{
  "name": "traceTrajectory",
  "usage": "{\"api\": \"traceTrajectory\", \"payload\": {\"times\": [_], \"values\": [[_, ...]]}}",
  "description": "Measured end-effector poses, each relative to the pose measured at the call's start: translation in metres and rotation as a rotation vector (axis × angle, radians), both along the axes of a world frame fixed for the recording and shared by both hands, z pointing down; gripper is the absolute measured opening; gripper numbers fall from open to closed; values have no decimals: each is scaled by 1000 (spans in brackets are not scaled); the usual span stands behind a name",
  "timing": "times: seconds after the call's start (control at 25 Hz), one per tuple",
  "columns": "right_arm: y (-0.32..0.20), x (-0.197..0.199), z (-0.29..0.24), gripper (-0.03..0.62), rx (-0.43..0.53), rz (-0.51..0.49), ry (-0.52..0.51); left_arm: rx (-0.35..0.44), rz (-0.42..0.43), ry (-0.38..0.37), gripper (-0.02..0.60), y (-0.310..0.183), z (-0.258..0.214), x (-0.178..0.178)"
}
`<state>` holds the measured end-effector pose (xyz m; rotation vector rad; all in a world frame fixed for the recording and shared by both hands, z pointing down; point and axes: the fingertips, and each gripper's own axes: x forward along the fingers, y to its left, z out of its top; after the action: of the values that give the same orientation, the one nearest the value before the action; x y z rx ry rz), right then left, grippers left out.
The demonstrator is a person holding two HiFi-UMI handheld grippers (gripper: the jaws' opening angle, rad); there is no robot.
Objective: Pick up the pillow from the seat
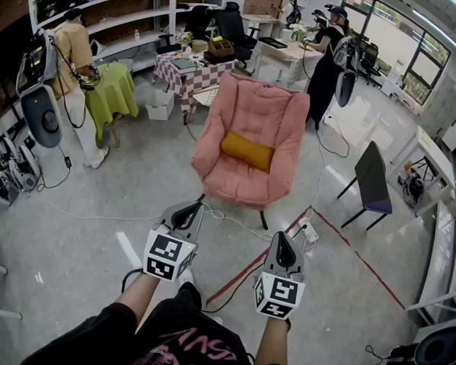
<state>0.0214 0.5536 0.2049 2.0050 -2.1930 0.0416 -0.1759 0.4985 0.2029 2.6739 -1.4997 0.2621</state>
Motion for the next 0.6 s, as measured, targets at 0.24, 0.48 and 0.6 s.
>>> {"api": "traceTrajectory", "payload": {"times": [0.24,0.48,0.6], "values": [[-9,0,15,20,-4,11,-5,28,-4,-32,9,-9,12,-2],[-19,0,10,20,6,6,-7,26,-5,-33,9,-18,10,-2],[-24,1,13,20,3,0,-4,27,-6,-39,9,-23,11,1]]}}
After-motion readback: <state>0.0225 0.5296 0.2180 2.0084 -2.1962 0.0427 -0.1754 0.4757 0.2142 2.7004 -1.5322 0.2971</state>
